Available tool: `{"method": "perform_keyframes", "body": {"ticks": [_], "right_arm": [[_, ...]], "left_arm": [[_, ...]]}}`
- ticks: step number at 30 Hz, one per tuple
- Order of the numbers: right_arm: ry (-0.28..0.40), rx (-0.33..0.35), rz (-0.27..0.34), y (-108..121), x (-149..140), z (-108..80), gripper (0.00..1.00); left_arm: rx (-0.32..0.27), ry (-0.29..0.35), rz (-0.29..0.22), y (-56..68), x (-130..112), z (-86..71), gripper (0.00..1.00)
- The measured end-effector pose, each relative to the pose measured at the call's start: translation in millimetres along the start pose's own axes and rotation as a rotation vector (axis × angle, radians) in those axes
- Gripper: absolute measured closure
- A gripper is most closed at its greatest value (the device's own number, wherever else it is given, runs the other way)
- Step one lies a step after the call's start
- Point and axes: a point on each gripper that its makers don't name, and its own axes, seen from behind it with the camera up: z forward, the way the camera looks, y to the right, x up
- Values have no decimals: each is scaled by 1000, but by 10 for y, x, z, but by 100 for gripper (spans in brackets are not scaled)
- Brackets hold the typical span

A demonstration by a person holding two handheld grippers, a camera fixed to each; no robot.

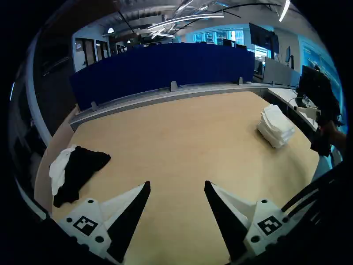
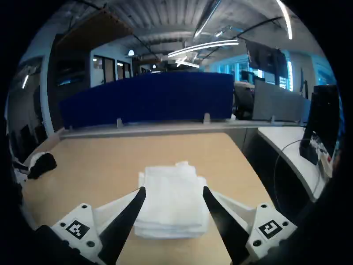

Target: Fold towel

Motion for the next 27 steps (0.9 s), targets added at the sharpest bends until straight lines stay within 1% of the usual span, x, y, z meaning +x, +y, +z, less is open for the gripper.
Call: {"method": "perform_keyframes", "body": {"ticks": [3,5,6,9,15,18,21,27], "right_arm": [[116,18,16,-151,298,-77,0],[178,14,34,-202,456,-122,0],[206,13,42,-225,526,-142,0],[255,8,54,-286,647,-176,0],[272,0,22,-367,717,-159,0],[283,-9,11,-423,777,-163,0],[302,-4,6,-528,829,-165,0],[322,4,9,-768,935,-150,0]], "left_arm": [[1,8,0,-8,2,12,10],[1,11,-1,-12,2,24,10],[1,13,-2,-14,2,31,10],[1,22,-7,-22,10,61,10],[12,60,-30,-81,80,130,10],[30,102,-45,-149,168,151,10],[57,163,-57,-257,302,158,10],[127,288,-80,-541,585,125,10]]}}
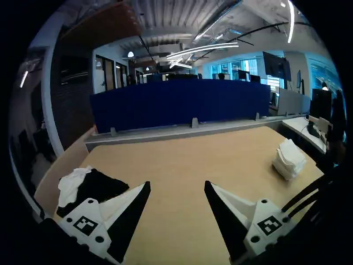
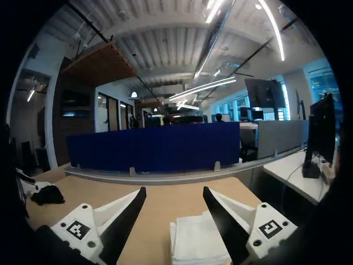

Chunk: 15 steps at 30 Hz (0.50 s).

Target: Fold towel

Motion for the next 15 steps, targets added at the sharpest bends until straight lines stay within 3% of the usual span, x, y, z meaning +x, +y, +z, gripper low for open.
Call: {"method": "perform_keyframes", "body": {"ticks": [15], "right_arm": [[21,38,-62,-986,119,122,0]], "left_arm": [[106,238,-64,-638,674,57,10]]}}
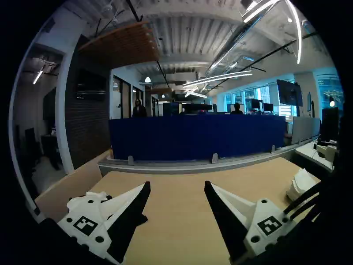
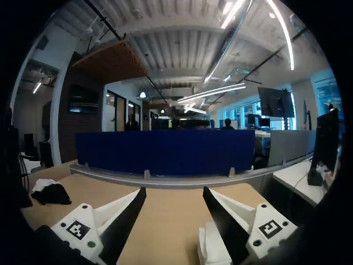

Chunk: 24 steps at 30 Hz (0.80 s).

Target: Fold towel

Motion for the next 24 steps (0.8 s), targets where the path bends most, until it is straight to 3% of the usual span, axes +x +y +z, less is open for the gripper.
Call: {"method": "perform_keyframes", "body": {"ticks": [3,12,24], "right_arm": [[11,-5,-5,-83,40,18,0],[0,-24,-26,-122,59,35,0],[6,-43,-46,-171,-84,94,0]], "left_arm": [[12,37,-11,-77,85,35,10],[1,69,-16,-120,47,82,10],[-1,82,-9,-126,-277,120,10]]}}
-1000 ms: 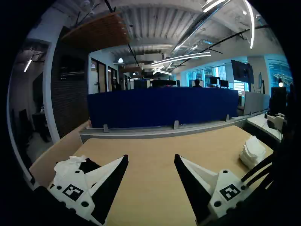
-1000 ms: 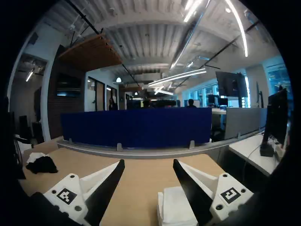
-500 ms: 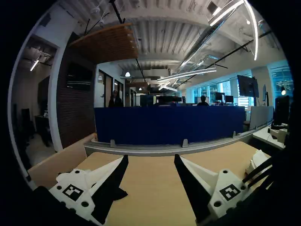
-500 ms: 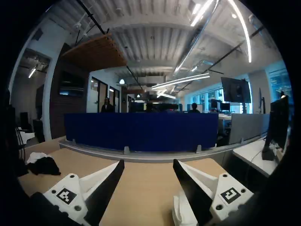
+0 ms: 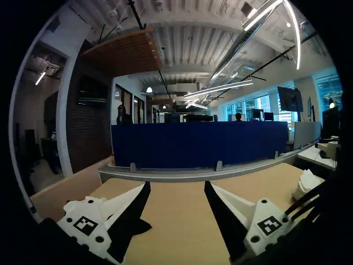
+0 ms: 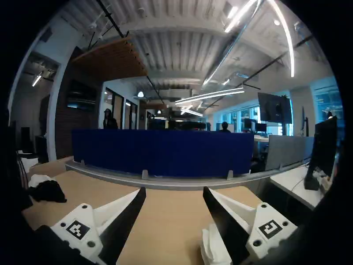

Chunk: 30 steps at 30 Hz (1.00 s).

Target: Fold towel

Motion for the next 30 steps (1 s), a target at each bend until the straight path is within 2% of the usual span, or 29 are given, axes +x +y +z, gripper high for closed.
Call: {"method": "perform_keyframes", "body": {"ticks": [7,17,30], "right_arm": [[5,-2,-19,-83,-190,14,0],[5,-5,-8,-150,-399,37,0],[7,-3,-15,-128,-582,127,0]], "left_arm": [[-13,12,11,62,-374,61,10],[-16,58,36,104,-713,168,10],[6,72,51,-81,-1219,130,10]]}}
